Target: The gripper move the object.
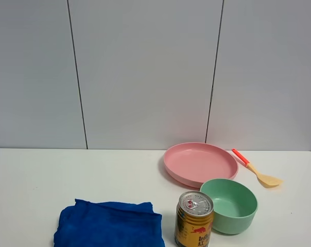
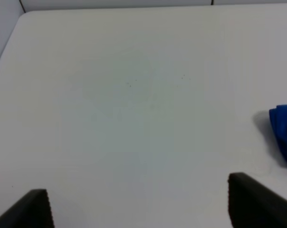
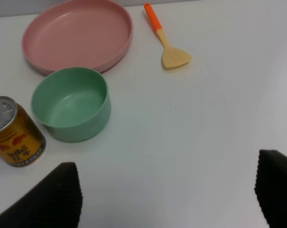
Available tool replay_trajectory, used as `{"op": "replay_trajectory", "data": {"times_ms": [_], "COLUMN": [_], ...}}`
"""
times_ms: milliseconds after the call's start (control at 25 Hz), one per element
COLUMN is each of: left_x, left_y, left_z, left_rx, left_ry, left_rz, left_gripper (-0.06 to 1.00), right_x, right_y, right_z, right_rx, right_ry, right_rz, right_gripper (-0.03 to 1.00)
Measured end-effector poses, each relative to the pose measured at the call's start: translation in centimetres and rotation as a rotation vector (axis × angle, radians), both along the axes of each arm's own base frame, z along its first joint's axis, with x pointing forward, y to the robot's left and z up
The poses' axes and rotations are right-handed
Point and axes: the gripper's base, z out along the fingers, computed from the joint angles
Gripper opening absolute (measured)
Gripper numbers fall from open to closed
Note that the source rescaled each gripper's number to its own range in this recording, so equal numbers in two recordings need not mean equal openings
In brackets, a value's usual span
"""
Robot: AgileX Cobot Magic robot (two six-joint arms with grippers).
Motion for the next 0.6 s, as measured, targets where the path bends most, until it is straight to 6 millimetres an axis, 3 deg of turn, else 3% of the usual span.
{"op": "replay_trajectory", "data": {"times_ms": [600], "left_x": [0.0], "left_y": [0.0], "left_z": [0.0], "left_rx": [0.0], "left_ry": [0.0], "left_rz": [0.0], "left_gripper": [1.0], "right_x": [0.0], "right_y": [-0.02], "right_z": [0.0], "right_rx": [0.0], "right_ry": [0.0], "right_rz": [-0.003], "right_gripper": [0.85]}}
